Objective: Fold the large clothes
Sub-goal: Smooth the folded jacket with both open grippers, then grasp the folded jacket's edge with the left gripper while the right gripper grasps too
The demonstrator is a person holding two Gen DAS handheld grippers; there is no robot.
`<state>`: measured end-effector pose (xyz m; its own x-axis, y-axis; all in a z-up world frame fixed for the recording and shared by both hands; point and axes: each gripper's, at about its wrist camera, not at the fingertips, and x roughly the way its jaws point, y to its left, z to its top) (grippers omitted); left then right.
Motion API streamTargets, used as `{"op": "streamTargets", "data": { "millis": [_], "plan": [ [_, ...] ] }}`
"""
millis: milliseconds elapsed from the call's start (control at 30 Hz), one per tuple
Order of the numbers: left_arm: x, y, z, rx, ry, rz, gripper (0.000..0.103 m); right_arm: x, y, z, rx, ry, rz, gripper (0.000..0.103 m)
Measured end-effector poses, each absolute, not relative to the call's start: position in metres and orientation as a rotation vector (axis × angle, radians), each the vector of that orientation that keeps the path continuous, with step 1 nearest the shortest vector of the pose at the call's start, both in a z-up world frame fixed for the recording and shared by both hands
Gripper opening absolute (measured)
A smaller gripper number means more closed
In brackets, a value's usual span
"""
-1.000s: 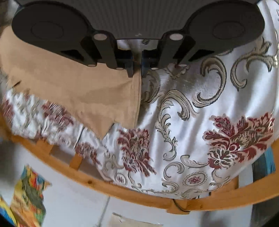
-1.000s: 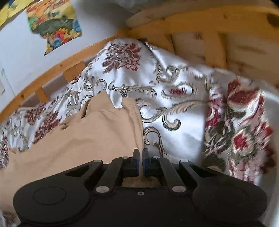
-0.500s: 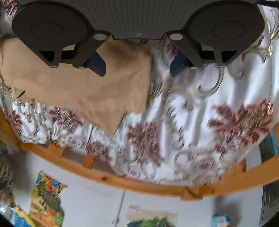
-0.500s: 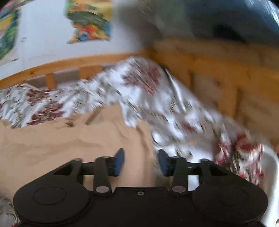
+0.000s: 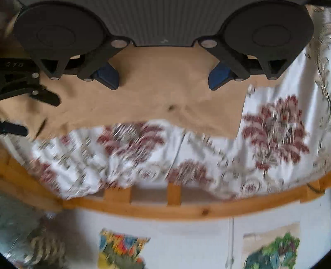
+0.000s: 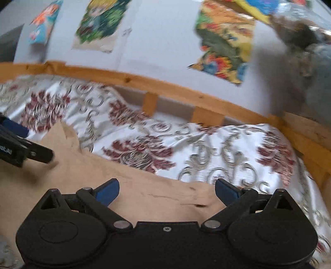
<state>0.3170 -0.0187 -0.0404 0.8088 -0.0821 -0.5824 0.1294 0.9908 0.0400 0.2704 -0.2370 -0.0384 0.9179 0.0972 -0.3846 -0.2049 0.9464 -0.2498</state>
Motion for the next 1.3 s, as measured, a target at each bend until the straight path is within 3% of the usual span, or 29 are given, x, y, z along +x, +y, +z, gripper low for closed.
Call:
{"op": "streamTargets", "data": {
  "millis": [167,300,500,700,1000,1300],
  "plan": [
    [0.32,0.016,-0.077,-0.038,0.661,-0.141,0.096,0.283,-0.241,-0.079,-0.233,0.452,0.181,0.099],
    [0.322,0.015,-0.086,0.074,0.681,-0.17,0.097,0.279,-0.231,-0.088,-0.297,0.413,0.146,0.099],
    [0.313,0.009,-0.066,0.071,0.729,-0.081,0.098,0.263,-0.253,-0.07,-0.218,0.461,0.174,0.095],
    [0.256,0.031,-0.045,-0.088,0.665,-0.156,0.102,0.198,-0.324,-0.036,-0.061,0.419,0.011,0.098],
    [0.247,0.035,-0.062,-0.038,0.698,-0.09,0.103,0.19,-0.366,-0.091,0.063,0.535,-0.102,0.098],
    [0.238,0.029,-0.062,-0.053,0.673,-0.03,0.103,0.194,-0.36,-0.095,0.031,0.55,-0.117,0.102]
  ]
}}
